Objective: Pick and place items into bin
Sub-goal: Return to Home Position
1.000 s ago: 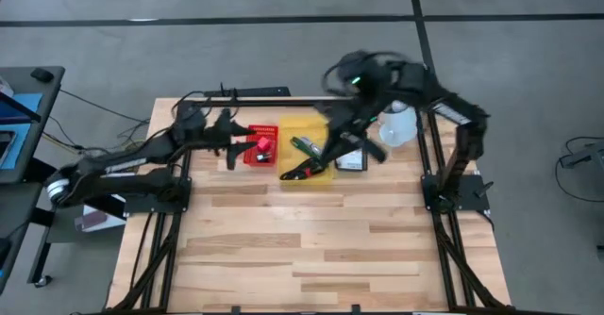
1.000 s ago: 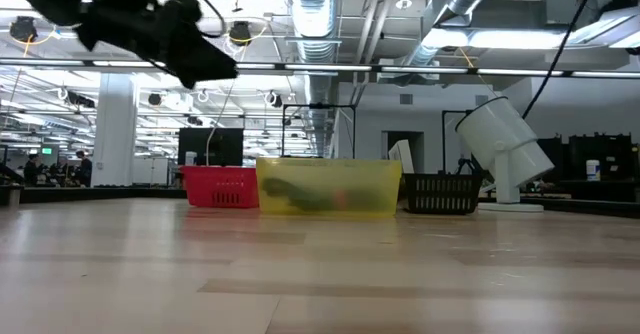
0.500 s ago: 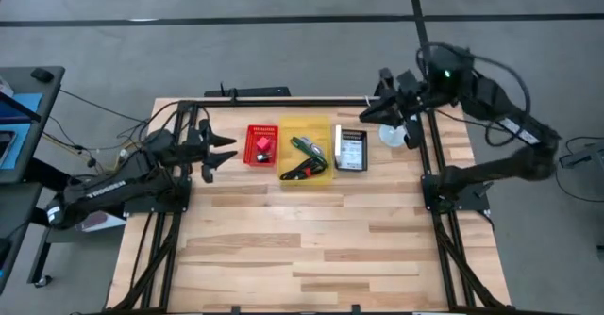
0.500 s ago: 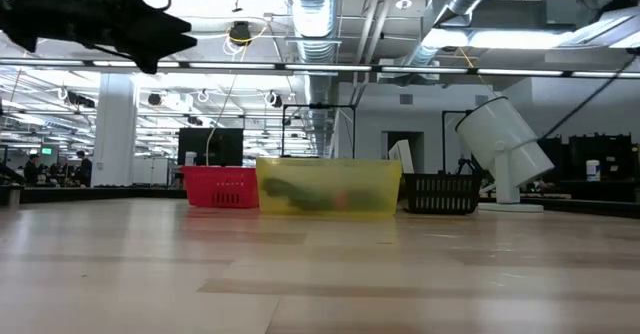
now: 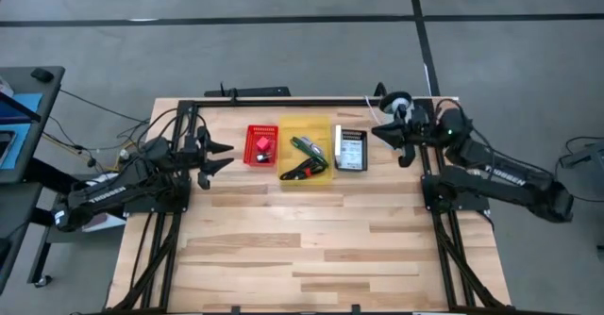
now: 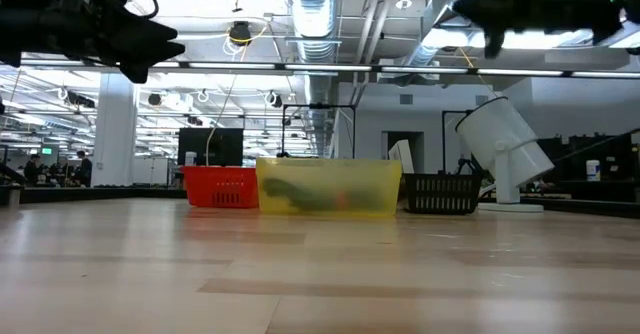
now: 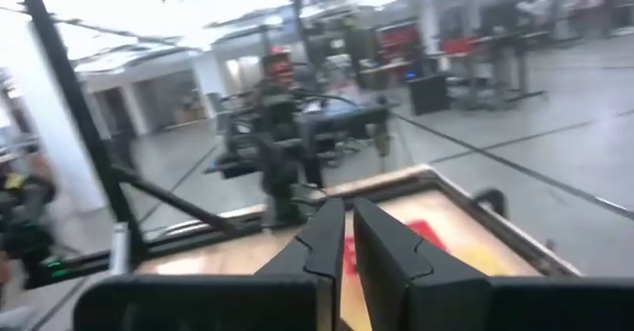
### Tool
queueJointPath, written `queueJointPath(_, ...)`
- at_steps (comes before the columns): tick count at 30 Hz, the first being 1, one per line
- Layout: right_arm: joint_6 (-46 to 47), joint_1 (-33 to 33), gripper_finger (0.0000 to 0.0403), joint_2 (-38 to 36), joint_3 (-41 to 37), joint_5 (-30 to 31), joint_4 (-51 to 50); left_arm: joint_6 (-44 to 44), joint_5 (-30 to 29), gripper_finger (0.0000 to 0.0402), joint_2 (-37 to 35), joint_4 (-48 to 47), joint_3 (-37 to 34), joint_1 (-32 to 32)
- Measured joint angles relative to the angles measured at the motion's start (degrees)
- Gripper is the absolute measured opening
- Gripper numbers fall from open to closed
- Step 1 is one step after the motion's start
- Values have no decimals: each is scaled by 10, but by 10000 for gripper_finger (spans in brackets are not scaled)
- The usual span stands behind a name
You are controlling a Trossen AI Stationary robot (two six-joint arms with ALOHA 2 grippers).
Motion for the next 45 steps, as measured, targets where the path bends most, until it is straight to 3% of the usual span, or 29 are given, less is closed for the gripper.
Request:
queueJointPath(9,9,-1,22,-62,-136,94,46,-7,0,167,-4,-12,-2,0)
queueJointPath(18,-13,79,20,-68,-240,220,103,-13,1,167,-4,-28,-2,0)
queueJointPath(24,-22,138,22,-67,-245,291,53,-2,2,167,-4,-32,-2,-5)
queueJointPath(28,-53,168,20,-67,-245,293,53,6,1,167,-4,-14,-16,-27)
queueJointPath(31,-55,181,21,-67,-245,293,52,-16,-5,167,-8,64,-72,-45)
queueJointPath(36,-56,197,22,-67,-245,293,45,-12,-90,167,-7,41,-76,-75)
queueJointPath(45,-56,207,22,-67,-245,291,35,-12,-100,167,-9,21,-76,-103)
